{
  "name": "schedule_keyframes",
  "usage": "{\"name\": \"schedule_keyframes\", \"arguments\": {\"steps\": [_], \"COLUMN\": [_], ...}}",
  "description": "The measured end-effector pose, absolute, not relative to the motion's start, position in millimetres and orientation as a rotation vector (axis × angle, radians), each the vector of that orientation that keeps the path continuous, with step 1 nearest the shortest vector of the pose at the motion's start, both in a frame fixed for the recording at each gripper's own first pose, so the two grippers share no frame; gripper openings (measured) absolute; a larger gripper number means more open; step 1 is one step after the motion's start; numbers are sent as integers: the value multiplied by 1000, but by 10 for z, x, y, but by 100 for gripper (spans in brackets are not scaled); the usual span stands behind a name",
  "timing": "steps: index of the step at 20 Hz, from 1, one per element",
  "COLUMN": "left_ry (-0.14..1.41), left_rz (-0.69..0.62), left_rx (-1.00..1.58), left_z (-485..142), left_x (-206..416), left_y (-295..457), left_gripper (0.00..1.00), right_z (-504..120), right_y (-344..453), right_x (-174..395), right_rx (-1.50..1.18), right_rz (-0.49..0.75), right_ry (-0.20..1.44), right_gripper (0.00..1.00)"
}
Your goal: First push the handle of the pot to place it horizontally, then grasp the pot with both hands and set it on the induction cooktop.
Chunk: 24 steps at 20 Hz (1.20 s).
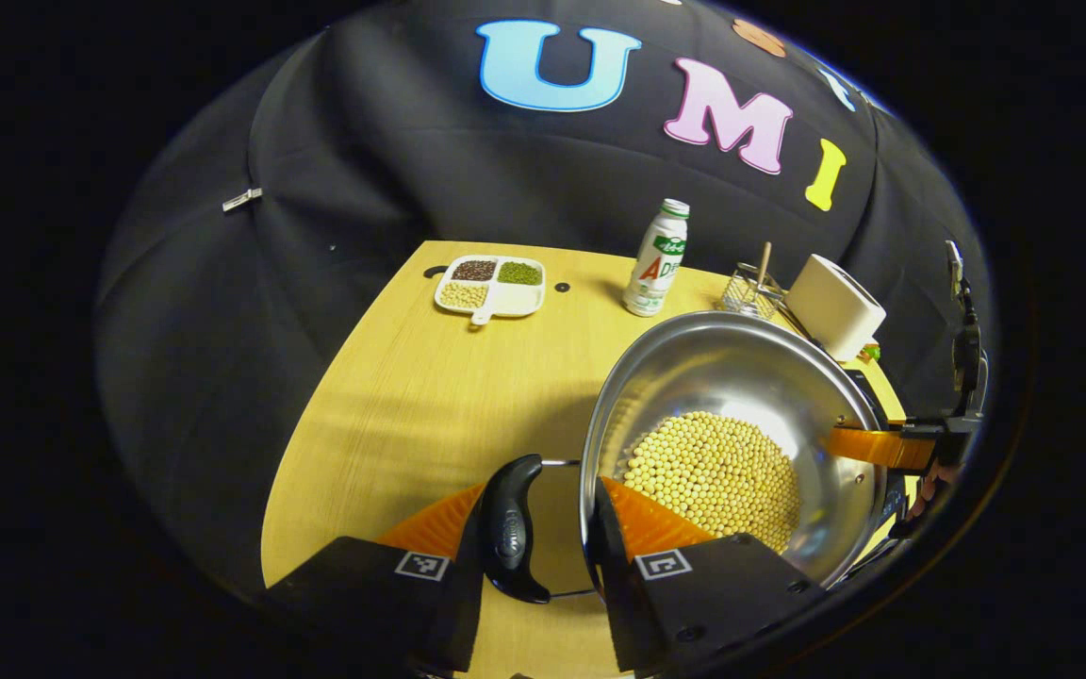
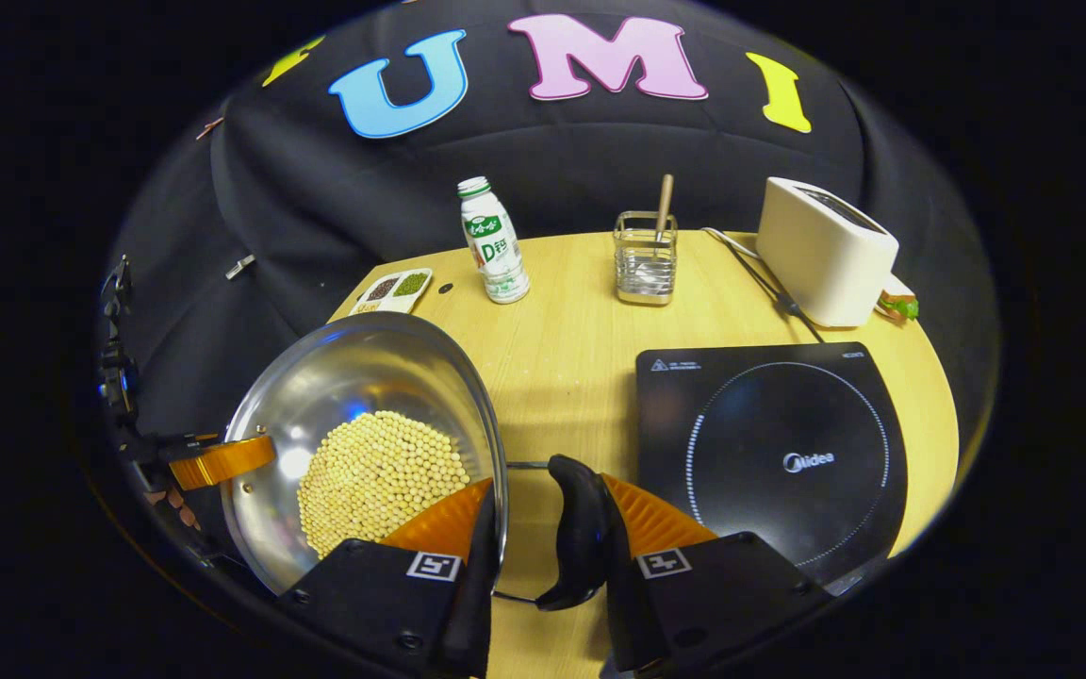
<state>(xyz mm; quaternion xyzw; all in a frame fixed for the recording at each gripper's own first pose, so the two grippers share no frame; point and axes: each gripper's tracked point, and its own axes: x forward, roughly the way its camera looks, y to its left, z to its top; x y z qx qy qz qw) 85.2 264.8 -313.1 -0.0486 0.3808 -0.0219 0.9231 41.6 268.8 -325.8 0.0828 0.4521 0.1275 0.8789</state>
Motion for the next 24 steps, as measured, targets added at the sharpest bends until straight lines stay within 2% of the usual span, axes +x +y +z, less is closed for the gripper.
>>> {"name": "schedule_keyframes", "arguments": {"steps": [14,24], "left_ry": [806,828], "left_rz": [-144,-196], "left_rx": [-81,-58], "left_z": [-2791,-2914], "left_x": [917,1152], "left_y": [1220,310], "left_gripper": [57,57], "right_z": [-2946,-3131], "right_y": [1205,297], "right_x": [407,539], "right_rx": [182,199], "right_rz": [182,129], "right_ry": [968,997], "right_gripper": [53,53]}}
